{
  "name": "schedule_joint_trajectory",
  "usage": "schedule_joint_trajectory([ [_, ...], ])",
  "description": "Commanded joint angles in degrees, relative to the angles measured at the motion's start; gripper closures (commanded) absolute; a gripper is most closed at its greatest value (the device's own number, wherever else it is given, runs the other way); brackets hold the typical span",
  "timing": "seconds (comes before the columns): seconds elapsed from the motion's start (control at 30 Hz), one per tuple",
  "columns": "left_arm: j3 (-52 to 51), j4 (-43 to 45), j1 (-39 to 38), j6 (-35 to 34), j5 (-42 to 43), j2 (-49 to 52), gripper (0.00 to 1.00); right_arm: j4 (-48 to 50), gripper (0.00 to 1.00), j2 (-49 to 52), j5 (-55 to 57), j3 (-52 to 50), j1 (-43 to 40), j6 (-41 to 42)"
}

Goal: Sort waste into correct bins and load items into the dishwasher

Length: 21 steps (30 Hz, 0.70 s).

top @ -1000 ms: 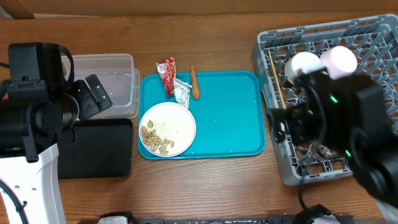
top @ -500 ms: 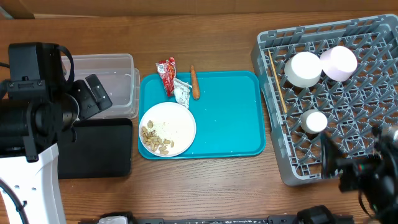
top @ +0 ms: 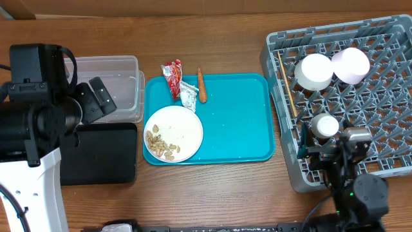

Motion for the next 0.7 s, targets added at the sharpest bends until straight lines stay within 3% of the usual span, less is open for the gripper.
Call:
schedule_joint_trajectory([
  [0.0, 0.35, 0.02, 0.24, -0.59, -0.68, 0.24, 0.0, 5.66, 0.0, -6.51, -2.19, -8.83, -0.17, 0.04],
  [0.2, 0.35, 0.02, 0.24, -0.59, -0.68, 0.24, 0.0, 10.34, 0.0, -14.75, -3.74, -18.53, -0.17, 0.24],
  [0.43, 0.35, 0.0, 0.24, -0.59, -0.68, 0.24, 0.0, 21.64, 0.0, -14.62, -3.82, -25.94, -0.15, 0.24],
  [0.67, 0.35, 0.0, 0.24, -0.59, -0.7, 0.24, 0.0, 19.17, 0.0, -14.62, -3.87, -25.75, -0.15, 0.22],
])
